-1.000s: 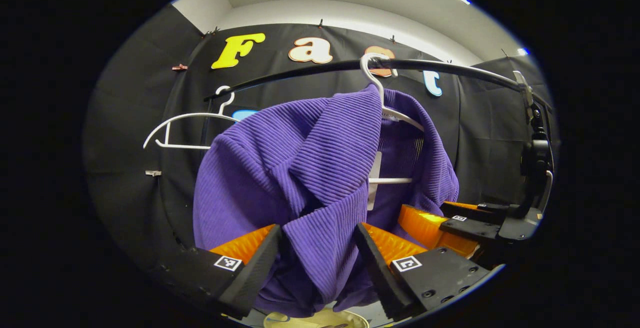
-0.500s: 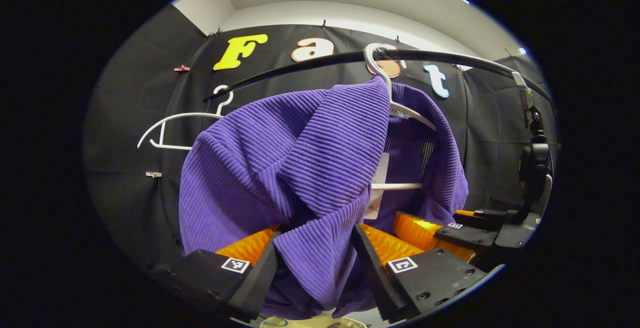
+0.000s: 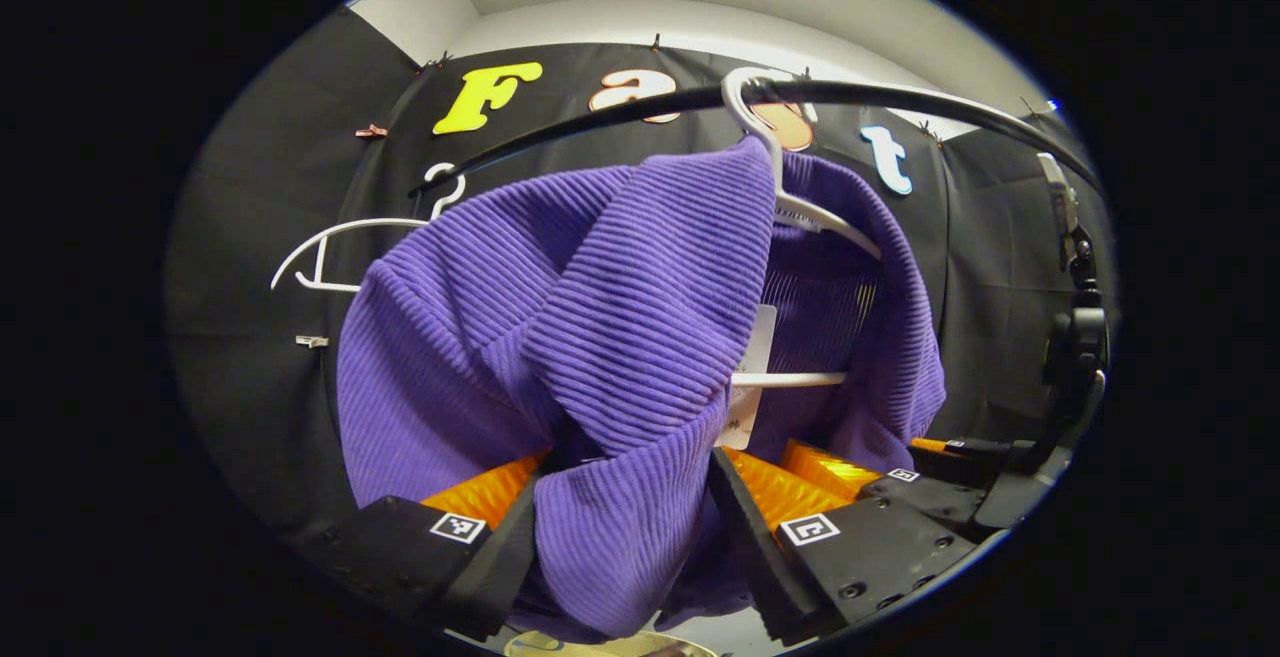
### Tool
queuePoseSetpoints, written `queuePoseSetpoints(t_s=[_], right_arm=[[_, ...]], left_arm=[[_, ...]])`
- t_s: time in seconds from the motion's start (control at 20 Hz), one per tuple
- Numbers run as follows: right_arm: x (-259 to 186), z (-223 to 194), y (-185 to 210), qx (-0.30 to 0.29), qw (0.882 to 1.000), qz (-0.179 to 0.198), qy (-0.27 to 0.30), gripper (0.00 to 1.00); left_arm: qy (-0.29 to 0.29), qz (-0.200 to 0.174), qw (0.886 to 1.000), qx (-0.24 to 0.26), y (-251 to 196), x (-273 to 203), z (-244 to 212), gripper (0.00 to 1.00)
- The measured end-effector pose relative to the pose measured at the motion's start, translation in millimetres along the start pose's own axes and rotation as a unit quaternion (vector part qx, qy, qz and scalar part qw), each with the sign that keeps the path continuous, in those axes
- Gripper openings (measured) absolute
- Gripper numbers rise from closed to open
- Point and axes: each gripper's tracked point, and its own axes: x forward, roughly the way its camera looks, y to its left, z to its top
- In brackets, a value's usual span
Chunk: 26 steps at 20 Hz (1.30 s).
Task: Grasp the clothes on the hanger with both hands and then place them into the laundry hamper below.
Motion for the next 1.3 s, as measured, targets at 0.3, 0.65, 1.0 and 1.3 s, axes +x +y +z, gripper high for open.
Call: queuePoseSetpoints(t_s=[0.3,0.65,1.0,1.3], right_arm=[[8.7,0.1,-20.3,0.020,1.000,-0.023,0.005,0.16],[11.8,10.3,-29.3,0.021,1.000,-0.007,0.004,0.16],[-5.6,46.7,-68.6,0.053,0.997,-0.044,-0.039,0.16],[-10.6,81.5,-83.7,0.047,0.994,-0.062,-0.078,0.16]], left_arm=[[0.015,-0.020,1.000,-0.002,0.7,6.1,-3.4,0.08],[0.003,0.026,0.999,0.026,31.0,5.5,9.1,0.07],[-0.044,0.097,0.993,0.048,81.2,-20.4,53.1,0.07],[-0.082,0.146,0.984,0.059,111.8,-43.7,94.6,0.07]])
